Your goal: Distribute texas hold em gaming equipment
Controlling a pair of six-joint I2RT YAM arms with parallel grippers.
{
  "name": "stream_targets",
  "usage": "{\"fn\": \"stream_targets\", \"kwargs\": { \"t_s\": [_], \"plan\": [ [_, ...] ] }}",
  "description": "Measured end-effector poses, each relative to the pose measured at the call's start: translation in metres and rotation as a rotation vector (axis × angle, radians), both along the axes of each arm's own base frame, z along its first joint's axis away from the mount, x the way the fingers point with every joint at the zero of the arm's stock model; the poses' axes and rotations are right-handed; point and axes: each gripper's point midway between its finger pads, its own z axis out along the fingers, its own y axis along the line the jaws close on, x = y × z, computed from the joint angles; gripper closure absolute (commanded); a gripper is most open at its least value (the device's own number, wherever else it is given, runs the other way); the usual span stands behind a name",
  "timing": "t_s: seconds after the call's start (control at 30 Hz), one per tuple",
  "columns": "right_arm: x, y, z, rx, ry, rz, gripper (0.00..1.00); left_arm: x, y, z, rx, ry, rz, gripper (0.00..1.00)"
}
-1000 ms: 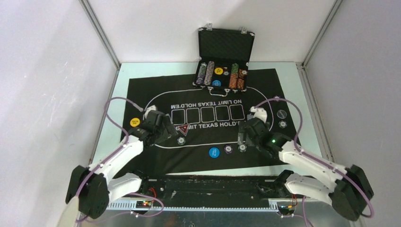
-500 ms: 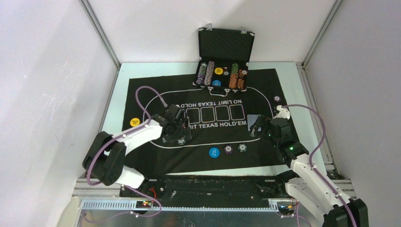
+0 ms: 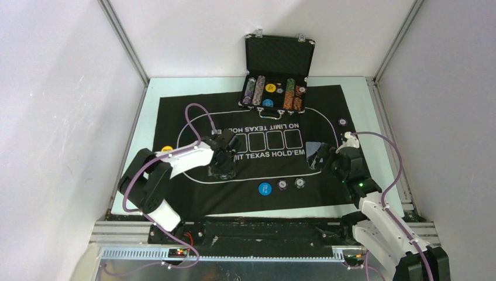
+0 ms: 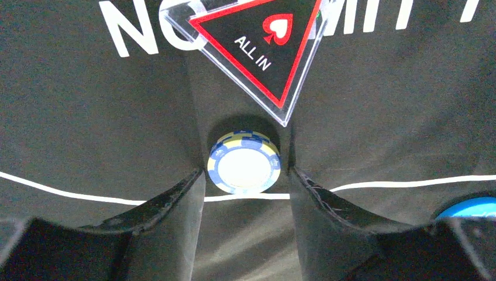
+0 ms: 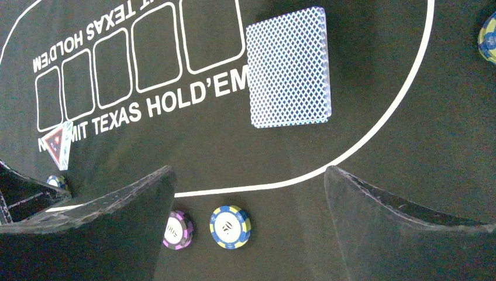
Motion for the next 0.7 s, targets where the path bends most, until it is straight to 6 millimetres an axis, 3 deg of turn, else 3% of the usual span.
{"fn": "stream_targets", "kwargs": {
  "t_s": [0.17,0.57,0.7],
  "plan": [
    [-0.0003,0.0016,0.0001,0.007,-0.003,0.008,0.0,0.0007,0.0008,-0.0007,0.014,0.003,-0.001,0.5],
    [-0.0002,0.0043,0.0016,0.016,-0.009,0.021,0.0,0.0016,-0.0023,-0.0021,0.021,0.018,-0.004,0.52],
    [-0.0007,0.0059,0.0013,0.021,-0.009,0.029,0.0,0.0018,-0.0019,-0.0023,0.024,0.017,0.004,0.6]
  ]
}}
